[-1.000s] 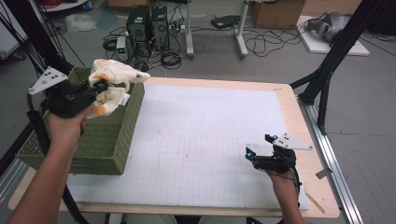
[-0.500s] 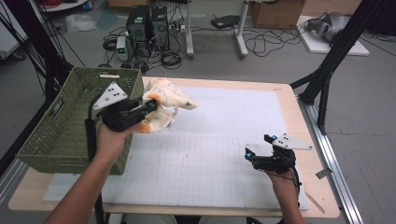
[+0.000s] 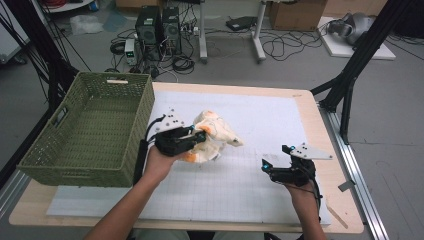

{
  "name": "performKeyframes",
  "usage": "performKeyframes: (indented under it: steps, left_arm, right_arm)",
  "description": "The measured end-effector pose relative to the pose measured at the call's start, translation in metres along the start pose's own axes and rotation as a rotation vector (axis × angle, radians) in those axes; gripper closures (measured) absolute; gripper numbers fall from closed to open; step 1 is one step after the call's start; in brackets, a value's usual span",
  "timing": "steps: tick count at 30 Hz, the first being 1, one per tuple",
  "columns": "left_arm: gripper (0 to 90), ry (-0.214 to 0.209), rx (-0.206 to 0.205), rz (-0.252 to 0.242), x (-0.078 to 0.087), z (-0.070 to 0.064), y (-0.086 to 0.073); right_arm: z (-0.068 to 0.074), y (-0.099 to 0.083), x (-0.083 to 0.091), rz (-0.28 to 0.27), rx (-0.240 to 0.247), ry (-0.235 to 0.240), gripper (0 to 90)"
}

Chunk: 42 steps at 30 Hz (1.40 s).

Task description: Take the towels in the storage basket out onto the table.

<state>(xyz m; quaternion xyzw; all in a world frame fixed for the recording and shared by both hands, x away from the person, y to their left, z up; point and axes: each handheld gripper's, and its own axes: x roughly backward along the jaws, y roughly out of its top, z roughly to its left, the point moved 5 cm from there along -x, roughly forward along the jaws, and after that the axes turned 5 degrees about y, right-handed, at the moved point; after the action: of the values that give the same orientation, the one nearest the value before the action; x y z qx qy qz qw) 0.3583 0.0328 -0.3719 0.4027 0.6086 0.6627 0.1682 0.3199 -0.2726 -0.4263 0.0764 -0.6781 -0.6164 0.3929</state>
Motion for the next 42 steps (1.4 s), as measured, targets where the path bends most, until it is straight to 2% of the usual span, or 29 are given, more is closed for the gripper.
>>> performKeyframes:
  steps: [1,4,6,8,12,13,14,16,18,20,23,24,26,27,28,30,35,36,38,40,42]
  left_arm:
    - [76.2,-0.012,-0.006,0.030,-0.010,-0.006,-0.010]
    - [75.7,-0.029,-0.006,0.063,-0.023,-0.013,-0.023]
    - [75.4,-0.033,-0.005,0.072,-0.027,-0.016,-0.027]
    - [75.2,-0.045,-0.021,0.104,-0.037,-0.022,-0.036]
    - [73.6,-0.049,-0.013,0.124,-0.047,-0.027,-0.043]
    - [69.4,-0.046,-0.010,0.131,-0.050,-0.027,-0.045]
    - [65.7,-0.031,-0.020,0.159,-0.055,-0.027,-0.051]
    - [52.3,-0.011,-0.010,0.177,-0.058,-0.025,-0.055]
    - [42.0,0.007,0.010,0.175,-0.055,-0.019,-0.057]
    - [36.3,0.020,0.026,0.157,-0.048,-0.014,-0.055]
    - [34.4,0.046,0.026,0.125,-0.033,-0.004,-0.051]
    - [33.8,0.046,0.026,0.125,-0.033,-0.004,-0.051]
    - [33.8,0.060,0.039,0.096,-0.016,0.006,-0.053]
    - [33.8,0.060,0.039,0.096,-0.016,0.006,-0.053]
    - [33.8,0.074,0.037,0.080,-0.006,0.010,-0.057]
    - [33.9,0.093,0.028,0.070,0.004,0.015,-0.064]
    - [33.8,0.124,0.045,0.035,0.024,0.023,-0.080]
    - [33.2,0.131,0.058,0.031,0.026,0.026,-0.081]
    - [28.4,0.155,0.076,0.017,0.030,0.031,-0.081]
    - [22.8,0.160,0.095,-0.012,0.034,0.034,-0.077]
    - [19.1,0.166,0.094,-0.015,0.036,0.034,-0.076]
  right_arm:
    - [0.000,0.000,0.000,0.000,0.002,0.001,7.9]
    - [0.000,0.000,0.000,0.001,0.000,0.001,8.0]
    - [-0.001,0.000,0.000,-0.001,0.000,0.002,8.0]
    - [-0.001,0.000,0.000,0.001,-0.008,0.001,8.0]
    - [-0.002,0.000,0.000,0.001,-0.009,0.001,8.0]
    - [-0.002,-0.001,-0.001,0.005,-0.012,0.002,8.0]
    - [-0.002,-0.001,-0.001,0.006,-0.013,0.002,8.0]
    - [-0.002,-0.001,-0.001,0.007,-0.015,0.005,8.0]
    - [-0.002,-0.002,-0.001,0.008,-0.016,0.004,8.0]
    - [-0.003,-0.003,-0.002,0.013,-0.018,0.004,8.0]
    - [-0.004,-0.004,-0.002,0.016,-0.018,0.002,8.0]
    - [-0.004,-0.004,-0.002,0.017,-0.014,0.002,7.9]
    - [-0.004,-0.004,-0.002,0.018,-0.013,0.000,7.9]
    - [-0.004,-0.004,-0.002,0.018,-0.013,0.000,7.9]
    - [-0.003,-0.004,-0.003,0.022,-0.019,-0.002,8.0]
    - [-0.004,-0.004,-0.003,0.022,-0.009,-0.004,8.0]
    - [-0.002,-0.003,-0.005,0.022,0.003,-0.009,8.0]
    - [-0.002,-0.004,-0.005,0.026,0.002,-0.009,8.0]
    - [-0.002,-0.004,-0.006,0.032,0.003,-0.009,8.0]
    - [-0.002,-0.004,-0.007,0.031,0.004,-0.011,8.0]
    - [-0.002,-0.004,-0.007,0.031,0.003,-0.011,8.0]
